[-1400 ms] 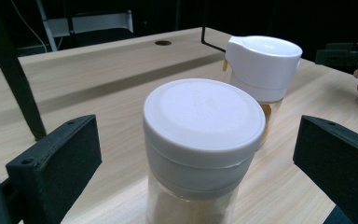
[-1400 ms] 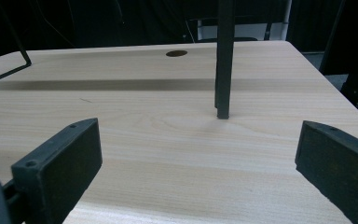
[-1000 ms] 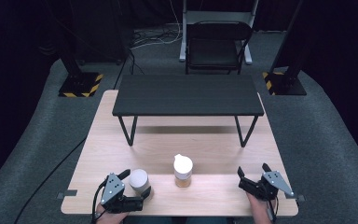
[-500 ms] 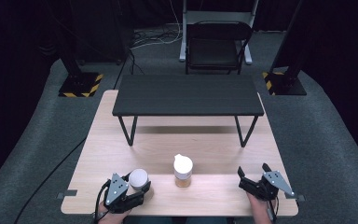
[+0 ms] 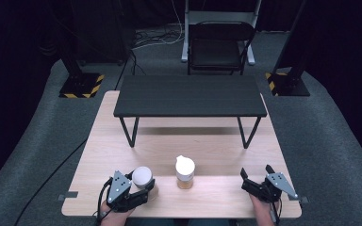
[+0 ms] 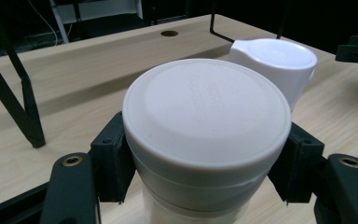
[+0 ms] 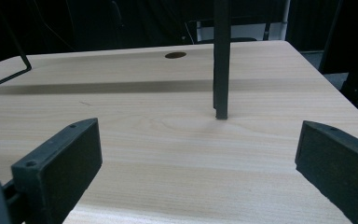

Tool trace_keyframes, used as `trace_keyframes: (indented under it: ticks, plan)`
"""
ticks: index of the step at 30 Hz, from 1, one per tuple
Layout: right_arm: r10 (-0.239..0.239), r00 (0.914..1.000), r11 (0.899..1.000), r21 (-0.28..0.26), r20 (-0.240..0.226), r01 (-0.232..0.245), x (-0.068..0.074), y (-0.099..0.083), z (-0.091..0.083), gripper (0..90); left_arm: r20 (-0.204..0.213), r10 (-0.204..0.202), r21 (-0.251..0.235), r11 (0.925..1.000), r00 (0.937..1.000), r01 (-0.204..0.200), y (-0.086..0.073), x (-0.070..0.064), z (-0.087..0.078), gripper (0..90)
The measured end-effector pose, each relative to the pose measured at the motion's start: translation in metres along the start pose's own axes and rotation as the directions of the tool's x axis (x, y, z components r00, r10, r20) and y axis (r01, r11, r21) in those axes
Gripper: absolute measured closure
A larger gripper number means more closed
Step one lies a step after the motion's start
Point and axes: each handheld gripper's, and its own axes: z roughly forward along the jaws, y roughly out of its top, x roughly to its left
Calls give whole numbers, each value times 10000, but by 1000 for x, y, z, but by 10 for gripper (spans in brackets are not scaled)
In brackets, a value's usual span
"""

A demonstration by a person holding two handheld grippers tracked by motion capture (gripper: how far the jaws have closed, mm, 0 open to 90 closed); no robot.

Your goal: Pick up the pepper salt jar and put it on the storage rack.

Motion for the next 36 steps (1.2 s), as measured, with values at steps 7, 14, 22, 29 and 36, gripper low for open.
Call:
trace_keyframes:
  ticks: [7,14,22,29,36]
  plan:
    - [-26,9999,9999,-105,-98,25,-1,-2,-1,0,-133,145,12,9999,9998,-145,17,-3,-2,335]
    - [273,9991,9994,-214,-315,-280,-8,-4,-2,0,-45,261,-25,9997,9996,-261,35,-2,1,335]
    - [-46,9983,9996,-291,-582,29,-8,-5,-3,0,140,236,-336,9992,9996,-232,59,2,3,334]
    - [19,9979,9993,-359,-644,-42,-11,-6,-2,0,401,442,-487,9979,9982,-422,85,-1,8,335]
    - [136,9981,9993,-346,-601,-157,-11,-6,-2,0,652,554,-718,9961,9963,-507,102,-6,16,335]
